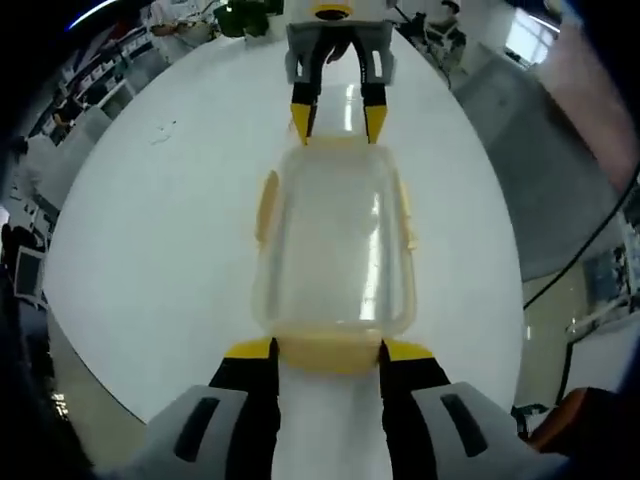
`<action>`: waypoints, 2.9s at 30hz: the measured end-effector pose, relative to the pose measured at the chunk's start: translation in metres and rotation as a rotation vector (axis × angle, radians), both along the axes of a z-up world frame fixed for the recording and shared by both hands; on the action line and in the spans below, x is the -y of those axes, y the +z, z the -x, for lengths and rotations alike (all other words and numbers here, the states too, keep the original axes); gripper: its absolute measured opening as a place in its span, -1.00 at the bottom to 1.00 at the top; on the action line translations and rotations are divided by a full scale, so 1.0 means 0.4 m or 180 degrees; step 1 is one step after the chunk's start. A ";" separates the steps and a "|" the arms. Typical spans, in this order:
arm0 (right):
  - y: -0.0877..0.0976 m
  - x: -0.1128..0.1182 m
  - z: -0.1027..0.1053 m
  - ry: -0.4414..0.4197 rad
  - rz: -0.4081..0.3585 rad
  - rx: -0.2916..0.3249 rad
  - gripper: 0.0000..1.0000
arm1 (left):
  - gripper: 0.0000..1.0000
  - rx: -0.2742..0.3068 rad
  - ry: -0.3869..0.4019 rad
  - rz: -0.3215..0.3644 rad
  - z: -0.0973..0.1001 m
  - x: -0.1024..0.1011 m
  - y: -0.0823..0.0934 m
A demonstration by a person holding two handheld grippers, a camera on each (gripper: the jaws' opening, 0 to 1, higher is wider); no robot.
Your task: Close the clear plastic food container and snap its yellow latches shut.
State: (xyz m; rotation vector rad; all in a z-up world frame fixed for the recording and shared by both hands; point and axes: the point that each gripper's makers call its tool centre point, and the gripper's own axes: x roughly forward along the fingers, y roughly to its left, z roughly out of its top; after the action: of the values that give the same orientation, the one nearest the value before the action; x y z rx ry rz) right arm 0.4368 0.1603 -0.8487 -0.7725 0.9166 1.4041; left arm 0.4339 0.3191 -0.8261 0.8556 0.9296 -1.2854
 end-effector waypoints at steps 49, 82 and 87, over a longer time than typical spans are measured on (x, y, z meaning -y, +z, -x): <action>0.087 0.316 0.013 -0.0110 0.0366 0.0209 -0.29 | -0.27 0.0181 -0.0118 -0.0001 -0.014 0.304 0.082; 0.089 0.511 -0.002 -0.0225 0.0571 0.0258 -0.29 | -0.27 0.0246 -0.0341 0.0087 -0.039 0.501 0.075; 0.106 0.499 -0.019 -0.0428 0.0384 0.0245 -0.30 | -1.00 0.0200 -0.0143 0.0448 -0.047 0.561 0.080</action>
State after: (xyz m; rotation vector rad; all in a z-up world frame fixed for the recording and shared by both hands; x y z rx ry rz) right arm 0.4442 -0.0394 -0.8064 -0.8341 0.9815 1.2025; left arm 0.4527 0.0945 -0.7941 0.8059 0.7648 -1.3387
